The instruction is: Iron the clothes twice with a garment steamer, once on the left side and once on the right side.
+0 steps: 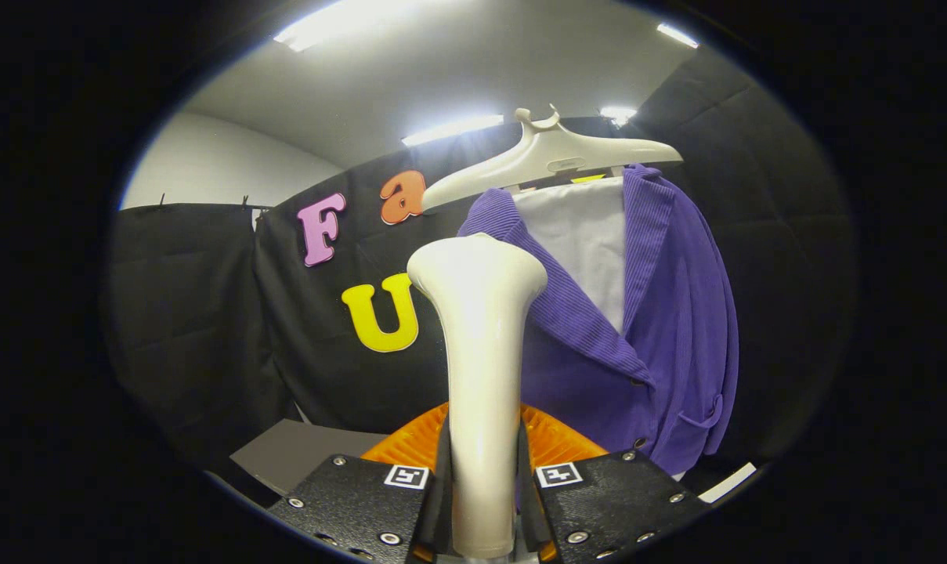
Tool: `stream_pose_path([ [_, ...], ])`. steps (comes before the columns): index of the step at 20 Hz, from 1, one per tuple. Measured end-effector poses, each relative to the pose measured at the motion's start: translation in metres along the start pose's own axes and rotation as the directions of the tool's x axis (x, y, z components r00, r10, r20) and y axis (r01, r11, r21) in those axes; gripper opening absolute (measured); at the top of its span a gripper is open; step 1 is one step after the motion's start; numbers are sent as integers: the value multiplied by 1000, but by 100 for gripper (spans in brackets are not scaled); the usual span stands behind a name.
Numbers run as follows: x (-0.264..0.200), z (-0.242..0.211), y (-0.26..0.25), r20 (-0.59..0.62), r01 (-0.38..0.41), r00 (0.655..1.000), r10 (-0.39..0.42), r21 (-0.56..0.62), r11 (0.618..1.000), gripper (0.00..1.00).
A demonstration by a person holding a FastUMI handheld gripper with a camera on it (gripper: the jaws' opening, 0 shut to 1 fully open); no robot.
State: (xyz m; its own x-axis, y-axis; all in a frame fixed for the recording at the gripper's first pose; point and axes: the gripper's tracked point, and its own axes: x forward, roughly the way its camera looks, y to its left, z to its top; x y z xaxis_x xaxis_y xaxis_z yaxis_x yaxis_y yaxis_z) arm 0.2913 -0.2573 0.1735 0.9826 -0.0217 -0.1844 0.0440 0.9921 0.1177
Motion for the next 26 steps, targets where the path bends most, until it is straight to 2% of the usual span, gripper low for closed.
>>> stream_pose_path([
  [2, 10, -3, -12, -7, 34, 999, -34, 1, 999, 35],
  [5, 16, -20, -17, -38, 37, 999, -37, 8, 999, 35],
  [12, 9, -89, -45, -155, 73, 986, -69, 21, 997, 35],
  [26, -22, -248, -83, -384, 182, 912, -144, 66, 981, 36],
])
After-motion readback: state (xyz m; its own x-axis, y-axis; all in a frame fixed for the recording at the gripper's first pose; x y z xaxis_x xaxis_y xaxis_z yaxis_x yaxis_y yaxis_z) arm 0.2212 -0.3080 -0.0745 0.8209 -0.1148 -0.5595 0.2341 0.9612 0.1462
